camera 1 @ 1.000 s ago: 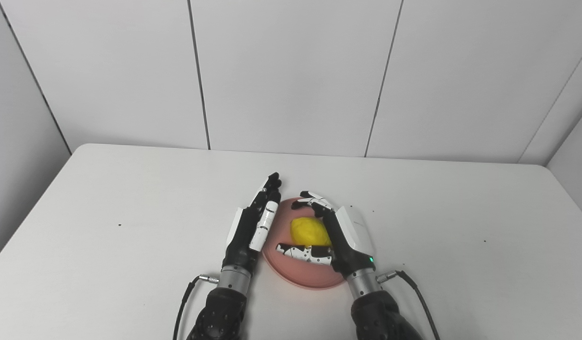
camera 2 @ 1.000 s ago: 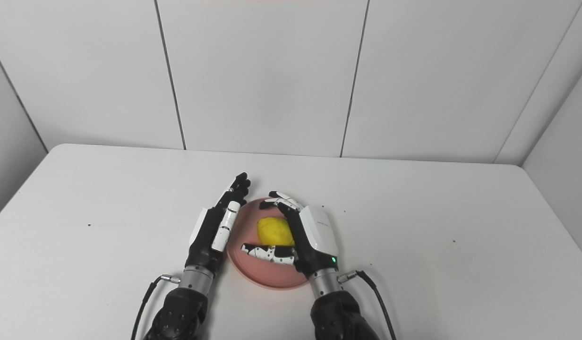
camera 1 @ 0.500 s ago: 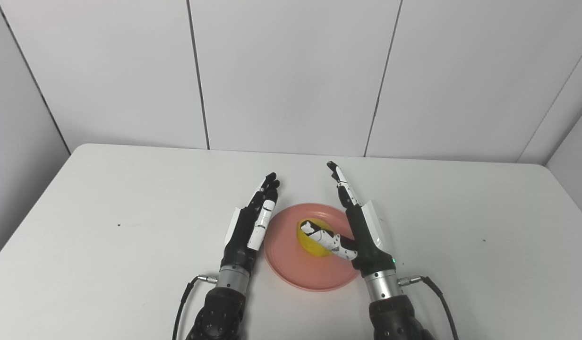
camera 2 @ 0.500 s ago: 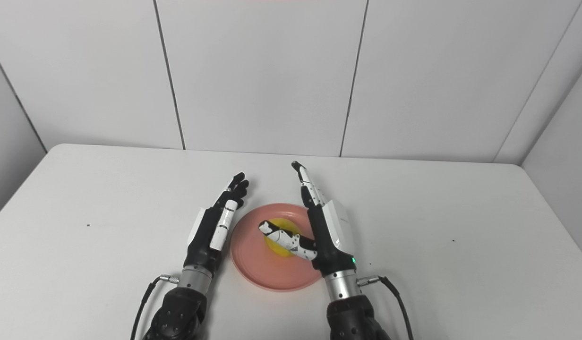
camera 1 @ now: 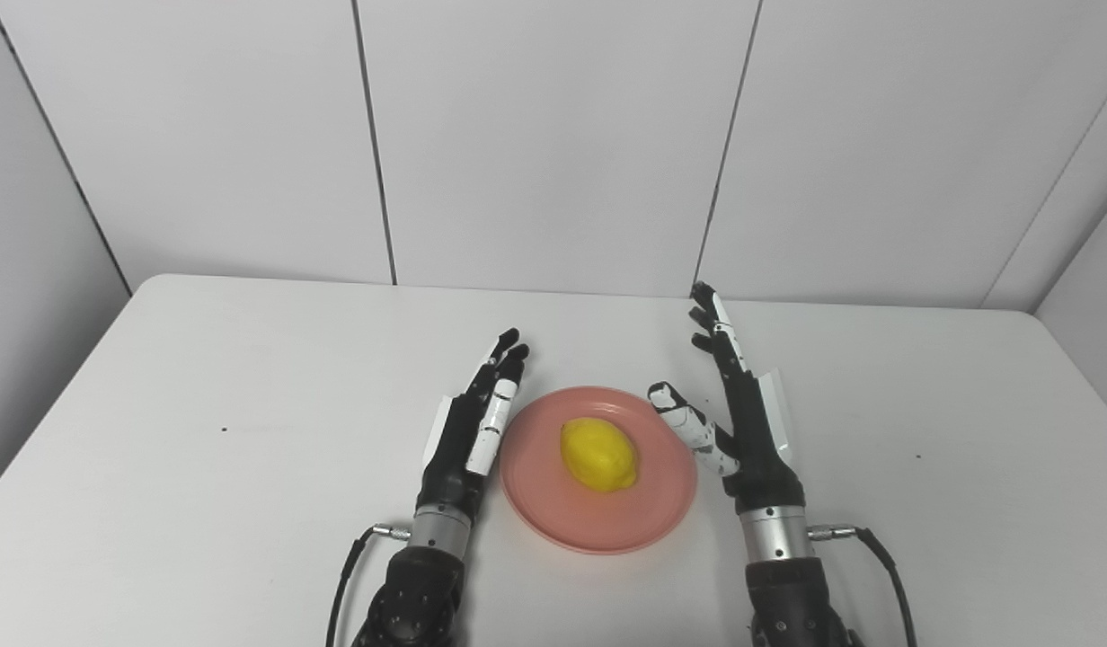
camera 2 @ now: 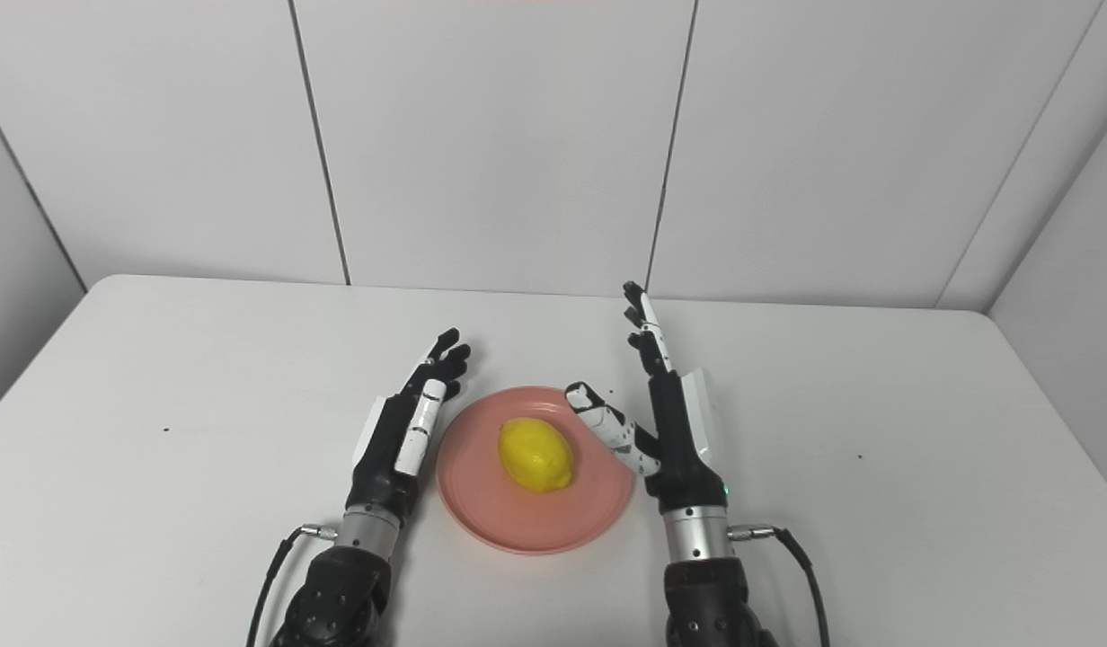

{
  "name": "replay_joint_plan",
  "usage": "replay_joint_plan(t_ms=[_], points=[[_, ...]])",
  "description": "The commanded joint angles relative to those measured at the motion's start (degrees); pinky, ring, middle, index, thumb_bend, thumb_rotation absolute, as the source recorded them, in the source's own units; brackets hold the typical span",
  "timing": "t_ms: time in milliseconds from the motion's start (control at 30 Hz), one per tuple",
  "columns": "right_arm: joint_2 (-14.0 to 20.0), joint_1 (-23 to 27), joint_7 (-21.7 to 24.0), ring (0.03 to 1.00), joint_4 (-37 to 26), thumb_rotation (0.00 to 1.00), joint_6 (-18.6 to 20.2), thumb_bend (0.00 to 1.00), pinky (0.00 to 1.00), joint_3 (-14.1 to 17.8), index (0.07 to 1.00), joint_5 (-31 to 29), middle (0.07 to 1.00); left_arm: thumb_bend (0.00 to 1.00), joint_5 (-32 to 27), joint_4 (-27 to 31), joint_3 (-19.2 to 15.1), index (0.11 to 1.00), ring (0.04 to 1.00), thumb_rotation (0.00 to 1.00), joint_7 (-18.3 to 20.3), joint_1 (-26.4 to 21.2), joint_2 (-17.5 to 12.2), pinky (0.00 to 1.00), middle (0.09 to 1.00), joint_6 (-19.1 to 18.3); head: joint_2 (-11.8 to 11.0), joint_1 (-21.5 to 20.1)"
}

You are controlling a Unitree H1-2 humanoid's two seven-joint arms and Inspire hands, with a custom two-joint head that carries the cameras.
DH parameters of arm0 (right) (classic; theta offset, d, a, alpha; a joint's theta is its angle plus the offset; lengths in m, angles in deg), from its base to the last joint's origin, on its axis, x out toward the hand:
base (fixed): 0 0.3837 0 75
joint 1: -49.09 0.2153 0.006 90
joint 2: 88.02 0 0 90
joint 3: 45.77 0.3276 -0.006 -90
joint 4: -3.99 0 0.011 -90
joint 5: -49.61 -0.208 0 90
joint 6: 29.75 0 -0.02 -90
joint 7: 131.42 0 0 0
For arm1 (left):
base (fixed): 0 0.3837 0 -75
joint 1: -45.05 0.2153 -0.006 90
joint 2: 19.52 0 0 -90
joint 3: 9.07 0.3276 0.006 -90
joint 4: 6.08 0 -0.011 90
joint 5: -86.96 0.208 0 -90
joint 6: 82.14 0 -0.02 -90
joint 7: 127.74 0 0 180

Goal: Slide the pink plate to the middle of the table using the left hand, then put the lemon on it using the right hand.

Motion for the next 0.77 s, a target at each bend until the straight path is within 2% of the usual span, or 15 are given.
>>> replay_joint_plan(t_ms=[0,200,333,533,733], points=[[-0.4,1.1,-0.6,0.892,-1.1,0.99,-0.7,0.62,0.84,1.2,0.921,-0.9,0.920,0.49,-0.7,-0.9,-0.2,0.904,0.917,1.00,-0.2,0.9,-0.3,0.92,0.910,0.5,0.0,0.0],[-1.0,0.6,0.9,0.884,0.9,1.00,0.4,0.59,0.83,3.5,0.891,-5.1,0.897,0.50,-1.0,-0.9,-0.3,0.905,0.916,1.00,-0.1,0.9,-0.6,0.91,0.912,0.5,0.4,-1.2],[-1.6,0.4,2.7,0.885,3.7,1.00,-0.4,0.61,0.85,4.6,0.877,-10.3,0.888,0.52,-1.6,-0.9,-0.3,0.915,0.925,1.00,0.1,1.0,-0.7,0.93,0.918,0.7,0.6,-1.5],[-1.9,0.6,4.8,0.891,5.5,1.00,-0.2,0.66,0.87,4.9,0.882,-13.9,0.897,0.52,-3.0,-0.1,-0.6,0.928,0.944,1.00,0.6,1.3,-0.7,0.96,0.934,0.7,0.6,-1.8],[-2.7,0.4,6.0,0.896,6.4,1.00,0.7,0.65,0.89,5.2,0.889,-16.2,0.906,0.52,-4.3,0.4,-0.7,0.941,0.963,1.00,1.1,1.5,-1.0,0.98,0.948,0.8,0.7,-2.0]])
